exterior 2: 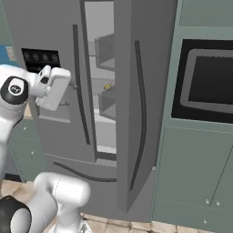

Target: Retrieve the sausage and cheese from the fridge and place them on the cutting board on the counter.

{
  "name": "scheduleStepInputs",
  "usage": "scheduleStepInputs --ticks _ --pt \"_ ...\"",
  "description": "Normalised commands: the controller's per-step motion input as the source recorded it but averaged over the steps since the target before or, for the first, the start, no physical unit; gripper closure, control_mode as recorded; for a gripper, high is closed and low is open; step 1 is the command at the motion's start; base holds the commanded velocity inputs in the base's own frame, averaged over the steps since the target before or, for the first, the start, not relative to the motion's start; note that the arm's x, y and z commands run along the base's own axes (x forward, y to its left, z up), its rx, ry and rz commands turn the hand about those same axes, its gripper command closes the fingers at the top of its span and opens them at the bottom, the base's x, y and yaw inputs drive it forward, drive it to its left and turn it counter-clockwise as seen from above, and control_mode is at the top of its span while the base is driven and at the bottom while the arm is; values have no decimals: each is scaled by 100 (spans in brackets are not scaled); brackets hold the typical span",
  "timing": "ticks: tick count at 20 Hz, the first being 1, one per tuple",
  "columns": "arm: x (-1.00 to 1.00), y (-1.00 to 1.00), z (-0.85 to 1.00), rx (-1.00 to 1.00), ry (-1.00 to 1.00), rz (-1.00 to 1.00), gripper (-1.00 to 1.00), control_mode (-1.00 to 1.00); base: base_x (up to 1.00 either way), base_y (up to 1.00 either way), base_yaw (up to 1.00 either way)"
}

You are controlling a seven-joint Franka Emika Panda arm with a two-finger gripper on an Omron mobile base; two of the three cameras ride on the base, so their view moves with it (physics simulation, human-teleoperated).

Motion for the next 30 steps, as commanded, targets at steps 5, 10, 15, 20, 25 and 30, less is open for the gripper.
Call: scheduleStepInputs --ticks 5,10,15,20,25,30 --pt "31 -58 -8 -1 4 0 -100 -100 0 0 0" --pt "9 -61 -14 -5 3 -2 -100 -100 0 0 0" --pt "-5 -78 -12 -8 2 -4 -100 -100 0 0 0" --pt "-30 -73 -12 -11 0 -6 -100 -100 0 0 0" --pt "-27 -63 -4 -15 0 -7 -100 -100 0 0 0" --pt "-13 -73 0 -12 0 -14 -100 -100 0 0 0"
